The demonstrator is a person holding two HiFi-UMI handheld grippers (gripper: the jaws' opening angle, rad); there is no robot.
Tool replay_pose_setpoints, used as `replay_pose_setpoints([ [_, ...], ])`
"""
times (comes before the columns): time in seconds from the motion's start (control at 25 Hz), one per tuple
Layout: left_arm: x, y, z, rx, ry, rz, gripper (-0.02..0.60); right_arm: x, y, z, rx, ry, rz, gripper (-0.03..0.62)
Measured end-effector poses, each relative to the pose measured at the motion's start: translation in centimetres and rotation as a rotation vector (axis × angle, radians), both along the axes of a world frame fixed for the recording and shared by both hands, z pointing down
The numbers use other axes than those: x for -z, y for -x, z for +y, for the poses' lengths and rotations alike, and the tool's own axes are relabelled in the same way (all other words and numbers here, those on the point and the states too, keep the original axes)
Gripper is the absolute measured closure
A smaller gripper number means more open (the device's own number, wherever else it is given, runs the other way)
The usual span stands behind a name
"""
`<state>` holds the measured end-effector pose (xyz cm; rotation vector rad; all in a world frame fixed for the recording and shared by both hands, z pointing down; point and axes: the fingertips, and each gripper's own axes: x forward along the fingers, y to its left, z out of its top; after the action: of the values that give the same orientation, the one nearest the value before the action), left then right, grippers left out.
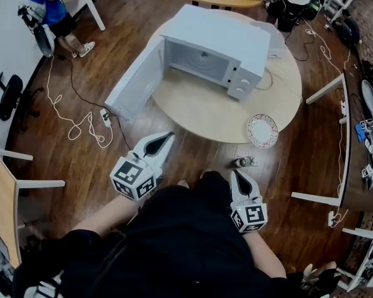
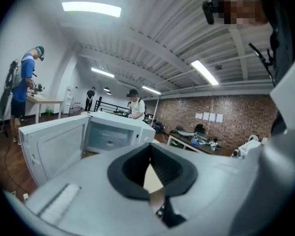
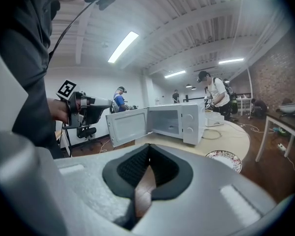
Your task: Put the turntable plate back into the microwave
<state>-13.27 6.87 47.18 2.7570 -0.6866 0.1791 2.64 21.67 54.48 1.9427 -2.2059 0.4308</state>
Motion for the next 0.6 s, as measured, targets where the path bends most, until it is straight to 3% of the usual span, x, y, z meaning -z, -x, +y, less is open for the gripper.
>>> replay_pose_setpoints([
  [0.6, -2.1, 1.2, -2.1, 0.047, -0.026, -0.067, 0.577, -2.7, 0.2, -2.5, 0.020, 0.029, -0.047, 0.592],
])
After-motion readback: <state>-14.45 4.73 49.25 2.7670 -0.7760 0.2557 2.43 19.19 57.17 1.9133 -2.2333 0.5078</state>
